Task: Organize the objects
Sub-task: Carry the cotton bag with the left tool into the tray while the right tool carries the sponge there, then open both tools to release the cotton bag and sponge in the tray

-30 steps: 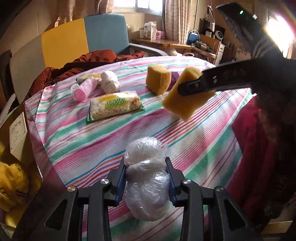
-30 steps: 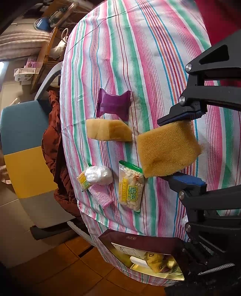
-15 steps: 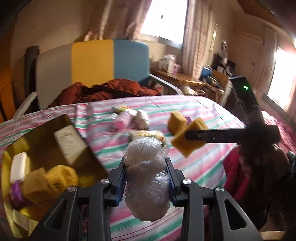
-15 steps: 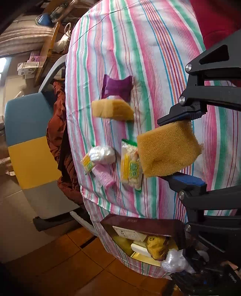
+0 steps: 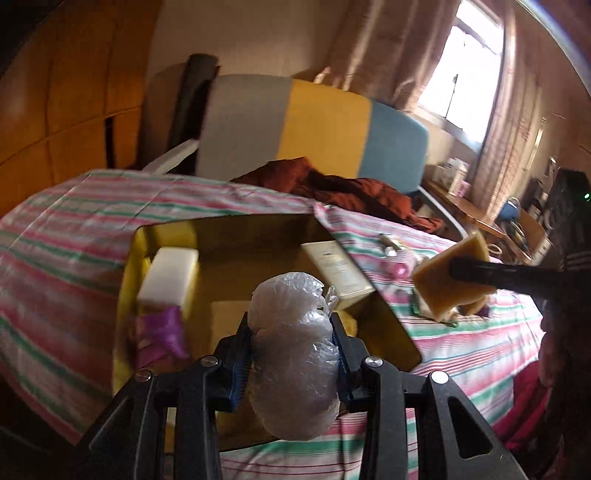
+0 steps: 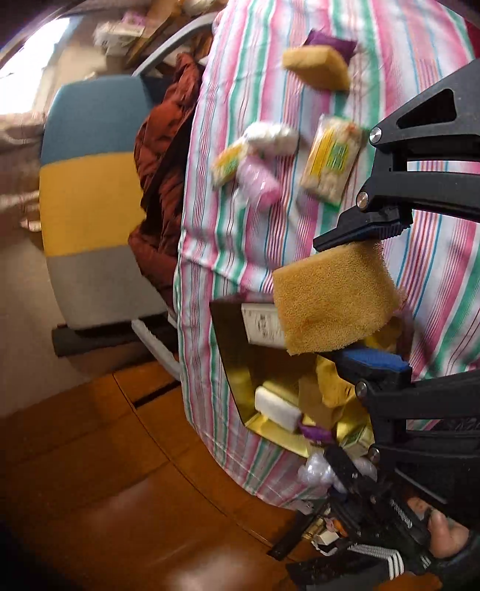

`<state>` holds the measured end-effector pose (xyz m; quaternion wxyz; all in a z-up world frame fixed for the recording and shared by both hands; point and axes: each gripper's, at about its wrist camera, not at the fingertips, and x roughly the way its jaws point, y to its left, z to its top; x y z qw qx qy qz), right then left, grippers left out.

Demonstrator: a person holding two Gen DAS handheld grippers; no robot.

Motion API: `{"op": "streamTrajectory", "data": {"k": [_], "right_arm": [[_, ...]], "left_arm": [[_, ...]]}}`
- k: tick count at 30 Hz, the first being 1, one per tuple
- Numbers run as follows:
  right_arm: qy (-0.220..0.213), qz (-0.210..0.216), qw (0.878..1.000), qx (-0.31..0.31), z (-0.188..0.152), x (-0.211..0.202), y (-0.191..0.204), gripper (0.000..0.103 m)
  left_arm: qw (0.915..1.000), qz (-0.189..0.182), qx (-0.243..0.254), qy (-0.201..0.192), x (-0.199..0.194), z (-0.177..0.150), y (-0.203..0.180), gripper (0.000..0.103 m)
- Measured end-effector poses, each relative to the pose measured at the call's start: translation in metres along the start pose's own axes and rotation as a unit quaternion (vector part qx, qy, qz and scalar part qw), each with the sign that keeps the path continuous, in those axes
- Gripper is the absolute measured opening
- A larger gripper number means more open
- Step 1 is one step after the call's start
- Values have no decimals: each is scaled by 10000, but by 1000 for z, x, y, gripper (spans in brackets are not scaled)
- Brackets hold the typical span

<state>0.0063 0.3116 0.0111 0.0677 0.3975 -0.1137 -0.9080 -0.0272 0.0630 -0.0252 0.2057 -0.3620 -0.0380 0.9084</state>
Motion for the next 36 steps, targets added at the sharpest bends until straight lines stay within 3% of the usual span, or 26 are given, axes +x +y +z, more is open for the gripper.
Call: {"op": "streamTrajectory", "data": {"k": [10, 17, 20, 23, 24, 36], "right_arm": [[122, 241, 9981, -548, 31, 49, 68, 49], [464, -317, 9965, -623, 25, 63, 70, 51], [815, -557, 9920, -790, 13, 66, 70, 59], [964, -414, 9914, -786, 1, 65, 69, 84], [979, -315, 9919, -749, -3, 64, 67, 87], [744, -15, 9968, -296, -23, 38, 56, 90]], "left_arm": [[9987, 97, -358, 356, 17, -20, 32, 38], [9969, 55, -644, 453, 21, -21, 41, 49], [9956, 50, -761, 544, 24, -21, 44, 49], [9958, 67, -752, 523, 23, -21, 44, 49], [9959, 82, -742, 502, 22, -20, 43, 49], [9968, 341, -603, 401, 5, -16, 37, 49]]}}
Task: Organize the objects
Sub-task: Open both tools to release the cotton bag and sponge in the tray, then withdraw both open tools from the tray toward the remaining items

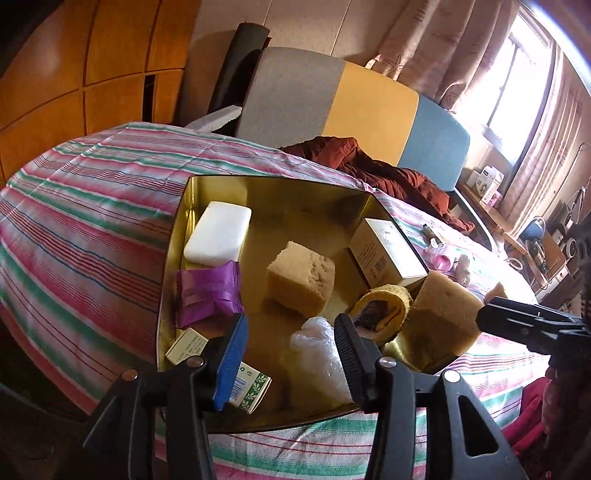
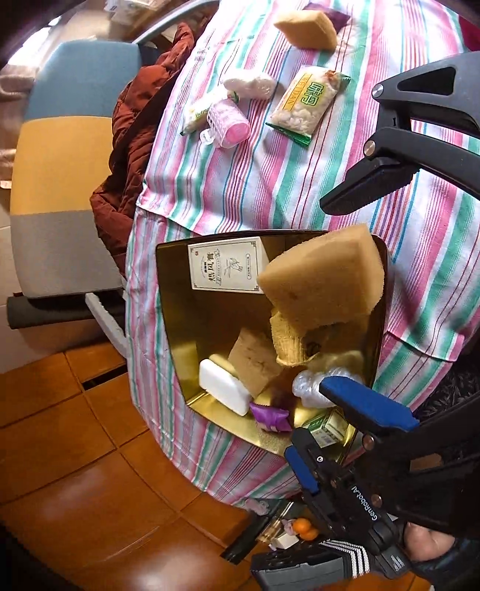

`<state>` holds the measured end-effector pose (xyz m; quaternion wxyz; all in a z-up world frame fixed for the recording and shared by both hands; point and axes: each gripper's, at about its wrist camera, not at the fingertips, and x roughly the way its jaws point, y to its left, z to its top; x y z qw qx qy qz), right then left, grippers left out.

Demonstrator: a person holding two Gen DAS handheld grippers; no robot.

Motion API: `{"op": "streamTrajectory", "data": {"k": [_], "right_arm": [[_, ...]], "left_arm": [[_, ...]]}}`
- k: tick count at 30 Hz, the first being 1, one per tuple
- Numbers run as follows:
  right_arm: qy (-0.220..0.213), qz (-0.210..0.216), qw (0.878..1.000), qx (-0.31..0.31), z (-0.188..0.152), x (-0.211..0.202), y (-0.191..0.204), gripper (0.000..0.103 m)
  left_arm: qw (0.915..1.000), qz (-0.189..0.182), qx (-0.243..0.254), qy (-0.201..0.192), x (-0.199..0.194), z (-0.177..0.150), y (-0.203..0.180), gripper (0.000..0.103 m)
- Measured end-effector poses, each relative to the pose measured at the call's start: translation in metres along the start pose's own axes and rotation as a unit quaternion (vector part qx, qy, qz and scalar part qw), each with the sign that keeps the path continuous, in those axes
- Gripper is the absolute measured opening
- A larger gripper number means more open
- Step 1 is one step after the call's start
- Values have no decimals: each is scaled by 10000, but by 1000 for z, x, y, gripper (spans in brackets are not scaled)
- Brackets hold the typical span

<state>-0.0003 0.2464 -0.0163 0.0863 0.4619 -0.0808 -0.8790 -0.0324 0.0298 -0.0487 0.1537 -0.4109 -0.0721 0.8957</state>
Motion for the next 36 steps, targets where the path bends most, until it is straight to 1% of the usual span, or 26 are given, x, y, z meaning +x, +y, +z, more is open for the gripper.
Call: {"op": "streamTrajectory", "data": {"k": [5, 9, 16, 25, 29, 33, 36], "right_arm": [[-230, -10, 9997, -26, -3, -10, 5, 91], [-330, -50, 9994, -81, -4, -12, 9, 92], [-368, 78, 9991, -197, -10, -13, 21, 92], [-489, 55, 9986, -202, -15, -18, 24, 93], [-617, -95, 9977, -246, -16, -21, 26, 96], [-835, -382, 9949, -419, -19, -25, 31, 100], [-1066, -621, 9904, -617, -22, -29, 36, 103]], "left_arm": [[9999, 132, 61, -64, -8, 0, -4, 49], [9995, 238, 125, -143, -15, 0, -7, 49], [9988, 317, 286, -232, -24, -1, -14, 49], [9983, 357, 400, -235, -27, -4, -22, 49], [9971, 470, 503, -313, -30, -5, -27, 49], [9961, 550, 587, -350, -31, -6, -30, 49], [9956, 591, 631, -371, -33, -6, -33, 49]]}}
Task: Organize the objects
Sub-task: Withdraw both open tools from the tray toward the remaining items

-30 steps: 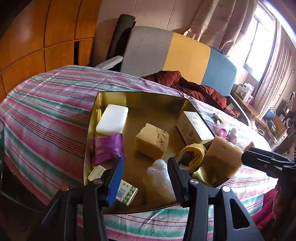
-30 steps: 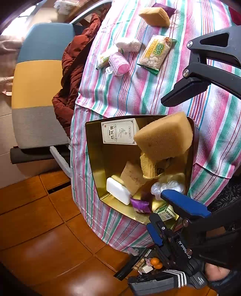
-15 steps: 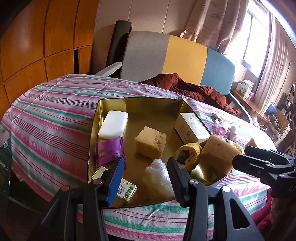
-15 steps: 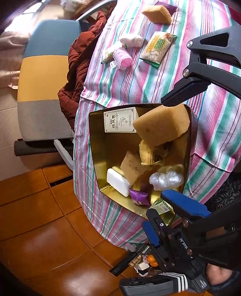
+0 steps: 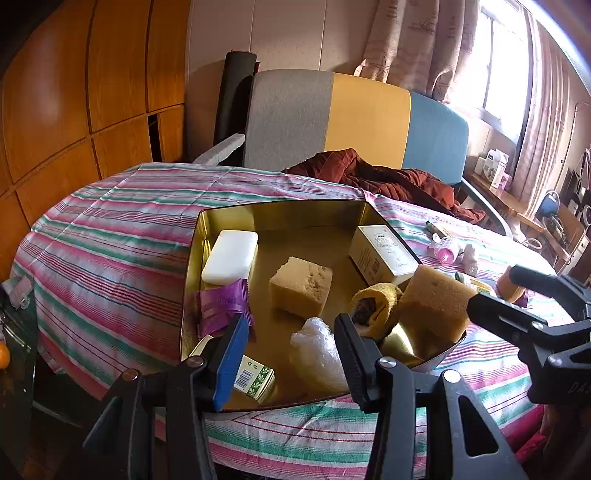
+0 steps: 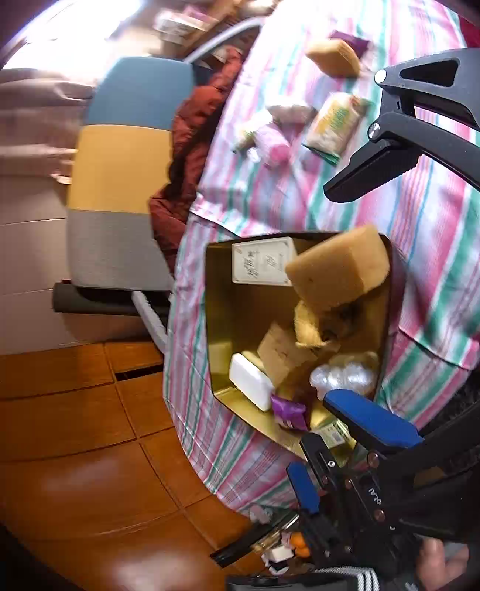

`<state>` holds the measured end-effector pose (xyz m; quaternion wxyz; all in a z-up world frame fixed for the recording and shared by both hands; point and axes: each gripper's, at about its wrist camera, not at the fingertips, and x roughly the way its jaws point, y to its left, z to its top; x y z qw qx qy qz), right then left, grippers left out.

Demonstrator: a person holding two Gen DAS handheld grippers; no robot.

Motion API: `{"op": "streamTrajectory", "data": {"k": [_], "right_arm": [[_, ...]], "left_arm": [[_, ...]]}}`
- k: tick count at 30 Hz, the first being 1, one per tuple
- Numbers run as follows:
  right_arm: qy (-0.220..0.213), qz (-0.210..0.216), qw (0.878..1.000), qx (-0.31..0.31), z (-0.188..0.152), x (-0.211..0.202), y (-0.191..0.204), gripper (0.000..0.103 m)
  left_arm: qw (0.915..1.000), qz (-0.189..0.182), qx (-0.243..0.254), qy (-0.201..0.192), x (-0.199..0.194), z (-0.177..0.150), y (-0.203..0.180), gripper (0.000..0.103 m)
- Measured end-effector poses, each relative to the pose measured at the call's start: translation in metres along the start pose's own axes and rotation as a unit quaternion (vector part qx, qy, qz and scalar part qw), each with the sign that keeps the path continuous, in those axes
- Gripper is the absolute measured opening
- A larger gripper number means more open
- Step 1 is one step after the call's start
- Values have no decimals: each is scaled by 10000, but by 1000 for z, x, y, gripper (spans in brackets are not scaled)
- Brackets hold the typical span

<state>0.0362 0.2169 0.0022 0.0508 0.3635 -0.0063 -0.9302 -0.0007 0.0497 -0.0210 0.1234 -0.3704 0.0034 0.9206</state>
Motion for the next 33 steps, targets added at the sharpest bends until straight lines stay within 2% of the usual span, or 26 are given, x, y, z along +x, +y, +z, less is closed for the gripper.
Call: {"op": "streamTrajectory", "data": {"k": [4, 7, 12, 18, 26, 33], "right_arm": [[-237, -414, 9986, -208, -1, -3, 2, 103], [-256, -646, 9974, -168, -2, -1, -4, 103], [-214, -427, 9986, 217, -8, 0, -29, 102], [-113, -517, 9969, 580, -15, -2, -59, 102], [63, -1104, 9858, 1266, -15, -14, -138, 103], [57, -1770, 9622, 2069, -22, -31, -236, 103]], "left_arm": [[9999, 34, 109, -68, -3, 1, -6, 49], [9997, 37, 225, -118, -5, 2, -11, 49], [9993, 25, 347, -120, -6, 2, -19, 49], [9985, -127, 501, -165, -9, 5, -30, 49], [9967, -379, 710, -123, -8, 7, -46, 49], [9929, -635, 999, -111, -7, 14, -70, 49]]}}
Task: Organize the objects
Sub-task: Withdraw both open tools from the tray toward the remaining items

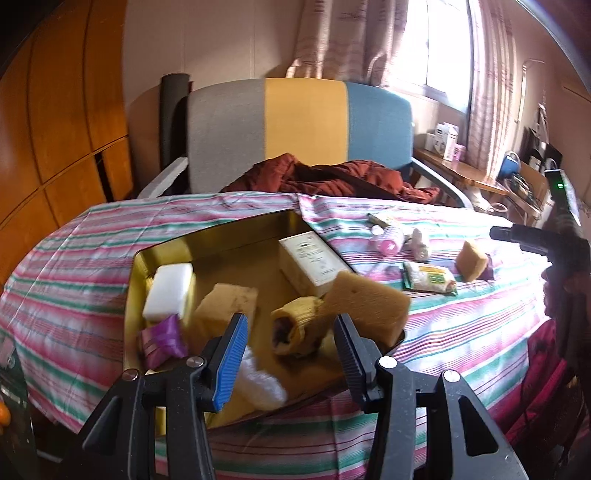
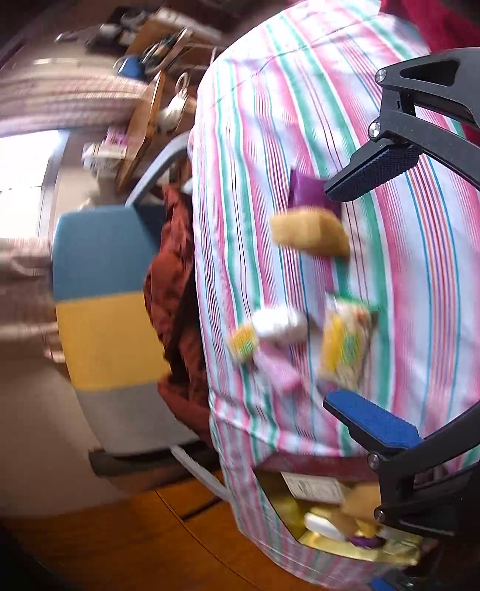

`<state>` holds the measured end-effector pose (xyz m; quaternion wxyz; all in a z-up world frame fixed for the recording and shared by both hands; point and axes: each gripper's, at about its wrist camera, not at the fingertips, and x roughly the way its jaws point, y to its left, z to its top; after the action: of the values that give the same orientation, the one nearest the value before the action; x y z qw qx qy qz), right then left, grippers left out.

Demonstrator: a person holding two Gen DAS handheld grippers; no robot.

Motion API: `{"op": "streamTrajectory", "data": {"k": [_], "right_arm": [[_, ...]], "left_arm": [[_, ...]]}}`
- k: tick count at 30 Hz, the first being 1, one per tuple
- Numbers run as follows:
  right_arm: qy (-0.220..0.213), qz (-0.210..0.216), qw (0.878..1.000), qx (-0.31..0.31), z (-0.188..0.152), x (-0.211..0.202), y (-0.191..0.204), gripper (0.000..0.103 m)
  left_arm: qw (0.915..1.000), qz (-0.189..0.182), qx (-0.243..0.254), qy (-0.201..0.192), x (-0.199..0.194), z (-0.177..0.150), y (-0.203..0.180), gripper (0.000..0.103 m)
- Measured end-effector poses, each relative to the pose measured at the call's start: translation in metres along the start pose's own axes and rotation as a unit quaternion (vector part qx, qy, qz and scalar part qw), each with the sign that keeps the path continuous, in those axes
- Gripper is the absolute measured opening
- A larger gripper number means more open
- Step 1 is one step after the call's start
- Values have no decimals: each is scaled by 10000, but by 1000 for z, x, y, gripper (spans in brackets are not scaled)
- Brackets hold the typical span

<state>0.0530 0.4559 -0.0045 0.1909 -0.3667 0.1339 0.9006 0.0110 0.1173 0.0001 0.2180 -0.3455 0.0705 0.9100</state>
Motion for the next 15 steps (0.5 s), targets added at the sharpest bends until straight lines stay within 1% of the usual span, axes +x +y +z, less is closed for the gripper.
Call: {"op": "streamTrajectory", "data": {"k": [3, 5, 7, 8, 9, 11, 13, 15], "right_arm": [[57, -239, 9983, 520, 8, 15, -46, 103], [70, -431, 9955, 836, 7, 23, -72, 103], [131, -410, 9905, 1306, 0, 30, -95, 103], [249, -403, 9870, 1539, -4, 34, -104, 103], [333, -369, 9843, 1691, -4, 36, -110, 103], [198, -226, 9822, 1852, -3, 32, -113, 103], [173, -275, 9836, 1777, 0, 31, -110, 103], [204, -199, 9841, 1751, 0, 31, -108, 103]], "left_arm": [[9996, -138, 236, 10, 4, 9, -17, 49], [9988, -262, 423, 27, 7, 16, -30, 49], [9969, -411, 665, 83, 12, 22, -45, 50], [9958, -483, 763, 128, 16, 25, -53, 50], [9947, -561, 841, 182, 21, 29, -60, 51], [9924, -705, 957, 324, 32, 34, -75, 51], [9899, -820, 1066, 446, 41, 40, -88, 51], [9869, -915, 1189, 601, 52, 46, -100, 51]]}}
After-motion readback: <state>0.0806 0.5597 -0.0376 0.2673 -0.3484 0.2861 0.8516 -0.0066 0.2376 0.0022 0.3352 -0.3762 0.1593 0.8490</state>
